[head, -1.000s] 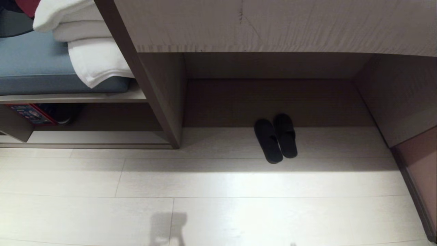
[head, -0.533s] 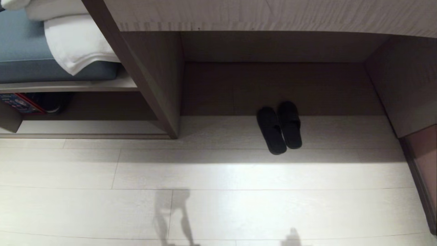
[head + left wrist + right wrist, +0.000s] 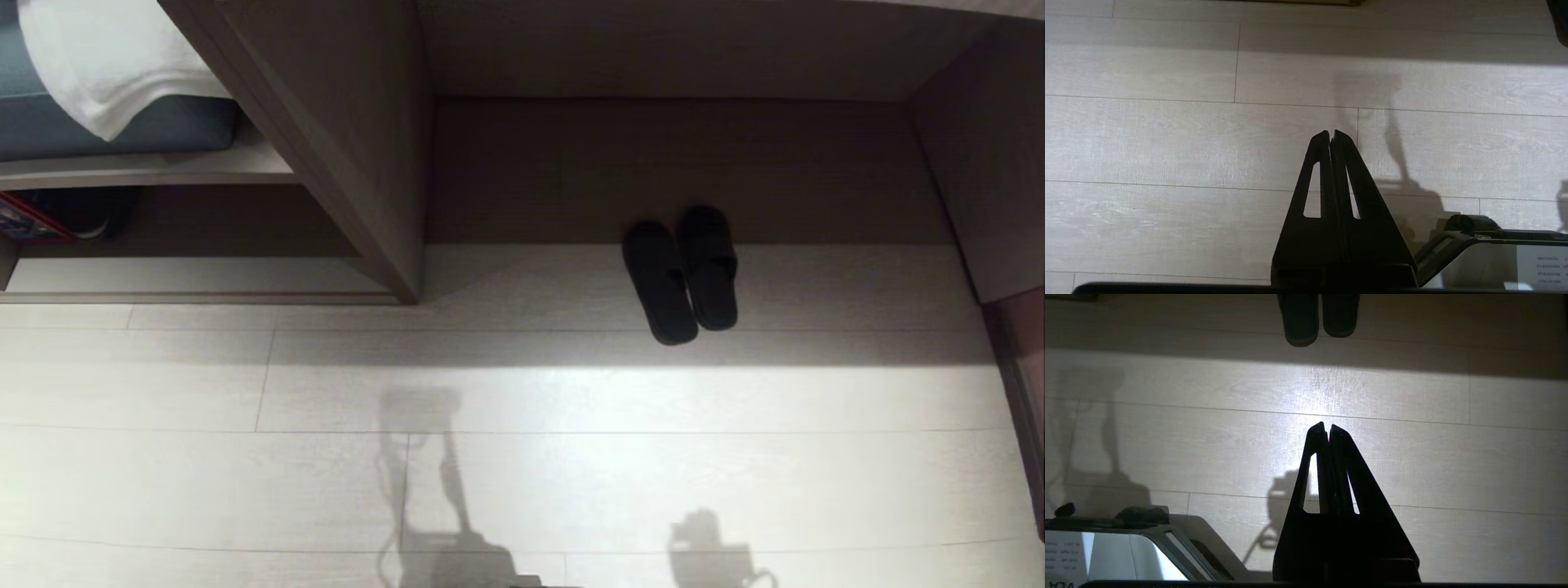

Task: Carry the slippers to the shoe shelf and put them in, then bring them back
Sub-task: Pick up the slippers on the floor

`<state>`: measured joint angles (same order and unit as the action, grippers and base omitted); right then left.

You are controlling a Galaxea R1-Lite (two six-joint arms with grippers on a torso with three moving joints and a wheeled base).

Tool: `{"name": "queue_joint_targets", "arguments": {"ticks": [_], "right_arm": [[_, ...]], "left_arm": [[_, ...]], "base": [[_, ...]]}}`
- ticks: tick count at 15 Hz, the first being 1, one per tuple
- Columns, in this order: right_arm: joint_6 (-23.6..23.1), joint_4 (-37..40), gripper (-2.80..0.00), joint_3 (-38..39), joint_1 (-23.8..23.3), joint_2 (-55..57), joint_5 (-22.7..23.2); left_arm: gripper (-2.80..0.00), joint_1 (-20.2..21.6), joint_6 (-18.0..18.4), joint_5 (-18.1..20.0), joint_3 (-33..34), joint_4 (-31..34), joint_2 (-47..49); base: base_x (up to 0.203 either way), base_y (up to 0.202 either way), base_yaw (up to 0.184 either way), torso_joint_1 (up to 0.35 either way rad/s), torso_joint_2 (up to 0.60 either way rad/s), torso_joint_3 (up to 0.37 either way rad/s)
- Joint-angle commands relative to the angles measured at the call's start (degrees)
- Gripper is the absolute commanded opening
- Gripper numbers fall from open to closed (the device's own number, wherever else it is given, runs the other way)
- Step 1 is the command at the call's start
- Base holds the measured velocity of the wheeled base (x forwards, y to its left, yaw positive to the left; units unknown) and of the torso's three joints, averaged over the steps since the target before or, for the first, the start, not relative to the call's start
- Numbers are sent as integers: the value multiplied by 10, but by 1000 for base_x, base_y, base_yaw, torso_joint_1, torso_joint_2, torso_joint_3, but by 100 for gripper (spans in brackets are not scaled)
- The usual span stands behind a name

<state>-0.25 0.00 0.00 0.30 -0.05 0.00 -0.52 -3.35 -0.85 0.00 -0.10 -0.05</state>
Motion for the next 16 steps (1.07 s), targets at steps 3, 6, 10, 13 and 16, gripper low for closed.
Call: {"name": "queue_joint_targets", "arguments": {"ticks": [3,6,10,13,16], "right_arm": [[0,1,-280,0,0,0,0],[0,1,-280,0,0,0,0],[0,0,-280,0,0,0,0],[0,1,-280,0,0,0,0],[0,1,-280,0,0,0,0]], "left_arm": [[-280,0,-1,0,0,0,0],[-280,0,0,0,0,0,0],[-280,0,-1,0,0,0,0],[-280,0,0,0,0,0,0],[-280,0,0,0,0,0,0]], "base": [[0,0,0,-1,3,-195],[0,0,0,2,1,-194],[0,0,0,3,4,-198],[0,0,0,3,2,-195],[0,0,0,2,4,-197]]}}
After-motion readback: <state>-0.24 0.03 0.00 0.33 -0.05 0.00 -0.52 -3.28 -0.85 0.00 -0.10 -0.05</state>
